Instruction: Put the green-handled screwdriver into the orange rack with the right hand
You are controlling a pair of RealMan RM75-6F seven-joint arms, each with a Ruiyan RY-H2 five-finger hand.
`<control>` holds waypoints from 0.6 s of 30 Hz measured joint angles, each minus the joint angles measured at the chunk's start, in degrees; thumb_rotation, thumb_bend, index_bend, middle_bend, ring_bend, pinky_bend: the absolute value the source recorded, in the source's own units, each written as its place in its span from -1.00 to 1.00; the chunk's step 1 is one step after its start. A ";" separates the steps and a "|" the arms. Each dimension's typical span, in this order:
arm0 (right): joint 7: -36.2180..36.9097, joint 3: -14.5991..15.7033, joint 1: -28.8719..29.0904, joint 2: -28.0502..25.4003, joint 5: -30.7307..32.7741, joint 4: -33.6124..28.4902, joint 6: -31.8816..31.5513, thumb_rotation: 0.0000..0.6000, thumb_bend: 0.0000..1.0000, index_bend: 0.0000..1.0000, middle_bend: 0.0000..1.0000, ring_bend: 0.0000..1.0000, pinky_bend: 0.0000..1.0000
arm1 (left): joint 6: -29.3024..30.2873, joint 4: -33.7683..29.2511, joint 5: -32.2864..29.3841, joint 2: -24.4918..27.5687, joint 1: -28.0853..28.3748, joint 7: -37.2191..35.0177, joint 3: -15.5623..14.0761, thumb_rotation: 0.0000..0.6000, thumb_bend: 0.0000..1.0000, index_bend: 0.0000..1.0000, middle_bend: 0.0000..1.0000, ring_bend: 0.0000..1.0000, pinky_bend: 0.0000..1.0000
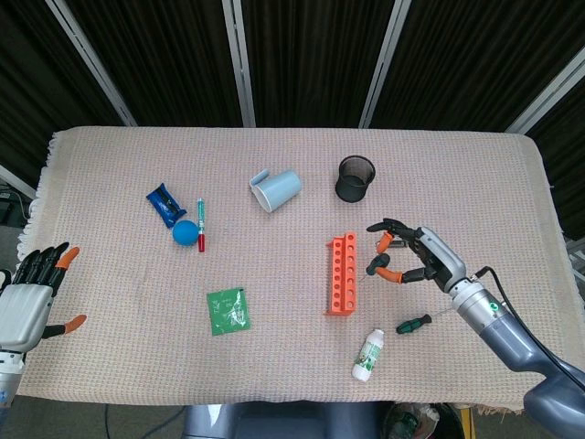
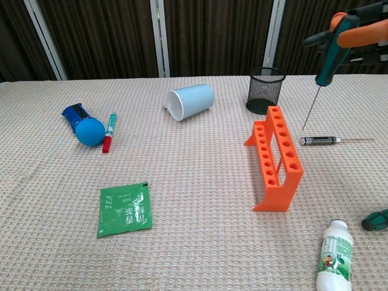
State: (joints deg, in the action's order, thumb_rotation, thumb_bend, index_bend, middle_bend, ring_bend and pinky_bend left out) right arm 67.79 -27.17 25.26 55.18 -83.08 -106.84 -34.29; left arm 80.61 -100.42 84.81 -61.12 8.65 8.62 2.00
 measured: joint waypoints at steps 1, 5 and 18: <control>0.16 0.46 0.51 0.11 -0.40 -0.05 -0.01 1.00 -0.35 0.21 -0.55 -1.00 -1.00 | -0.07 0.04 -0.01 -0.02 0.04 0.00 0.00 1.00 -0.91 -0.89 -1.00 -1.00 -1.00; -0.14 1.60 2.07 1.03 -0.58 0.24 0.04 1.00 -0.35 0.21 -0.55 -1.00 -1.00 | -0.62 0.19 -0.13 -0.07 0.31 0.09 -0.02 1.00 -0.91 -0.90 -1.00 -1.00 -1.00; -8.01 4.11 6.58 5.30 6.69 2.69 -0.33 1.00 -0.35 0.21 -0.55 -1.00 -1.00 | -0.47 0.37 -0.52 0.25 0.36 -0.11 0.18 1.00 -0.91 -0.90 -1.00 -1.00 -1.00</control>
State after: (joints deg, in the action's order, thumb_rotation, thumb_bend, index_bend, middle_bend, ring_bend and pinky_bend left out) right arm 59.78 -23.07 31.84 60.48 -76.39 -104.15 -34.62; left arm 80.13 -100.05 84.29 -60.87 9.01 8.51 2.18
